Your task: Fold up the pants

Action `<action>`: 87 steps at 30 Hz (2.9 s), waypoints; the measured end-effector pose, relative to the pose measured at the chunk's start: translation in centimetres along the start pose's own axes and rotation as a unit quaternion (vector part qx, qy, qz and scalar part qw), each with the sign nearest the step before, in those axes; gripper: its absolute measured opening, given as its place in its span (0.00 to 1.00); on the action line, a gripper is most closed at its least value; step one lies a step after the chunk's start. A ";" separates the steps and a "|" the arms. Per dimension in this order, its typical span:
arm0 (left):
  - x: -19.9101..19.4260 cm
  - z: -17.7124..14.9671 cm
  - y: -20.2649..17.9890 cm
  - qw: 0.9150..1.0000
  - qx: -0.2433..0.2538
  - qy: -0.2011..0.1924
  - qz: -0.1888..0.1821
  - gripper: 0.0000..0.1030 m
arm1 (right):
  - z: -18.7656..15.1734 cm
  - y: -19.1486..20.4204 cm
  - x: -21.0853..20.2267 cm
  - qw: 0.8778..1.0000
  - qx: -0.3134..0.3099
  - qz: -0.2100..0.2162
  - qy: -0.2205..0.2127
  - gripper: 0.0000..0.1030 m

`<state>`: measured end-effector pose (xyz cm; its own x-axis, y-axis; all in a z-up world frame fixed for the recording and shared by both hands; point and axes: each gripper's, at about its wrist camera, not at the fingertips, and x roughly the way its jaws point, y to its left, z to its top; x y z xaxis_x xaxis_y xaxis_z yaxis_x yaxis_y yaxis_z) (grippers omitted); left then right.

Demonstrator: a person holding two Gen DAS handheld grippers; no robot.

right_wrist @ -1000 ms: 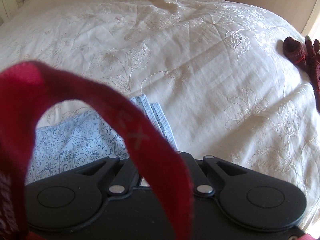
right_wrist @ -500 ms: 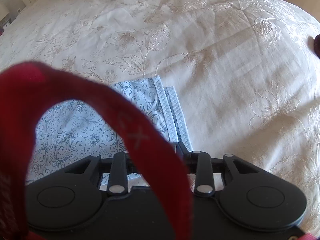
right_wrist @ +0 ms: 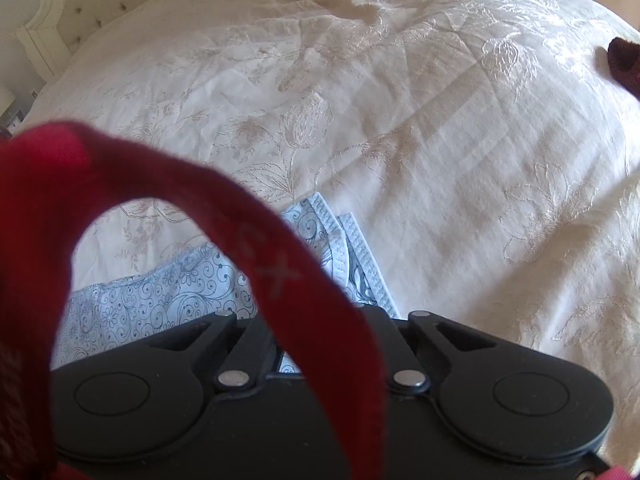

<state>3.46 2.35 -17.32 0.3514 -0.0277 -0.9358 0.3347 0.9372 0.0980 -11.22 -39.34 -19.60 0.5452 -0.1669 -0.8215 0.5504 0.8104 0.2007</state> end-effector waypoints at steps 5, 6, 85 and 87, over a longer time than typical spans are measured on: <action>-0.2 -0.9 -0.1 1.000 0.001 0.002 -0.009 0.02 | -0.6 0.0 -0.9 0.999 -0.017 -0.029 0.004 0.06; 0.4 -1.2 -0.3 1.000 0.007 0.010 -0.009 0.02 | -0.9 0.0 -0.3 0.999 -0.021 -0.038 0.013 0.06; 1.0 2.9 34.4 0.978 -0.198 -0.037 -0.060 0.11 | -22.6 56.7 -2.1 0.800 -0.465 0.345 0.156 0.10; 1.1 3.2 33.8 0.979 -0.188 -0.037 -0.074 0.11 | -23.7 57.5 -1.4 0.801 -0.478 0.328 0.146 0.14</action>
<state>17.93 32.87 -14.01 0.3903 -0.1853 -0.9018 0.0455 0.9822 -0.1821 4.71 20.83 -19.52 0.2699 0.4974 -0.8245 -0.6071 0.7525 0.2552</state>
